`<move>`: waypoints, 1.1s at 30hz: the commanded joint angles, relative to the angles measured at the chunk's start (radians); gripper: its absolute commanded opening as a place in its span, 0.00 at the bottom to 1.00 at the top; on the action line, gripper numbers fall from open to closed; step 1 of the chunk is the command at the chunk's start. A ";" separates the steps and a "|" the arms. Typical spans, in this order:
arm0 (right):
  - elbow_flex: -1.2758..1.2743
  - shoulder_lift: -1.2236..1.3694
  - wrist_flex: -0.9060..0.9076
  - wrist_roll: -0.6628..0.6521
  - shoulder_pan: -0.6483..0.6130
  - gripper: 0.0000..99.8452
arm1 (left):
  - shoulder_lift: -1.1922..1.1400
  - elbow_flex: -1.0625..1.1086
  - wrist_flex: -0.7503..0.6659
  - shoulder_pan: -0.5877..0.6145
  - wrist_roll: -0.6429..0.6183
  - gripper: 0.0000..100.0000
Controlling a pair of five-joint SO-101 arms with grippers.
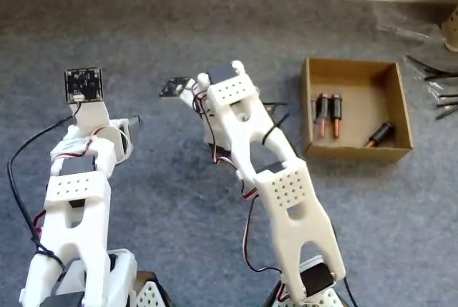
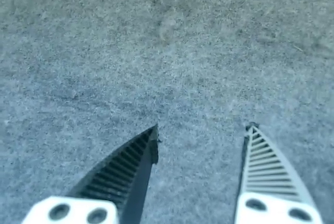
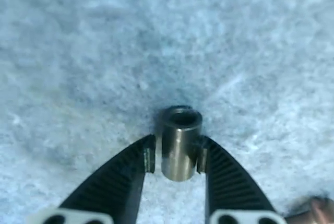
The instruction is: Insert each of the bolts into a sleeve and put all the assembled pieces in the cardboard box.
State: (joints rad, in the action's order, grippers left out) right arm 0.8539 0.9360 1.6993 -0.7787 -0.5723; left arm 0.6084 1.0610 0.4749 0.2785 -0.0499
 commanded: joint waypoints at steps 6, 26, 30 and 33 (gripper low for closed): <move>0.016 -0.002 -0.004 0.012 -0.018 0.07 | 0.002 -0.005 -0.018 -0.007 0.006 0.25; 0.005 -0.001 -0.173 0.222 0.002 0.01 | 0.002 -0.005 -0.018 -0.007 0.006 0.25; 0.007 0.031 -0.173 0.224 -0.002 0.01 | 0.002 -0.005 -0.018 -0.007 0.006 0.25; 0.012 0.058 -0.173 0.224 -0.002 0.01 | 0.002 -0.005 -0.018 -0.007 0.006 0.25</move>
State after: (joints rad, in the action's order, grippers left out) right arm 0.8554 0.9682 1.5627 -0.5654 -0.5754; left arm 0.6084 1.0610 0.4749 0.2785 -0.0499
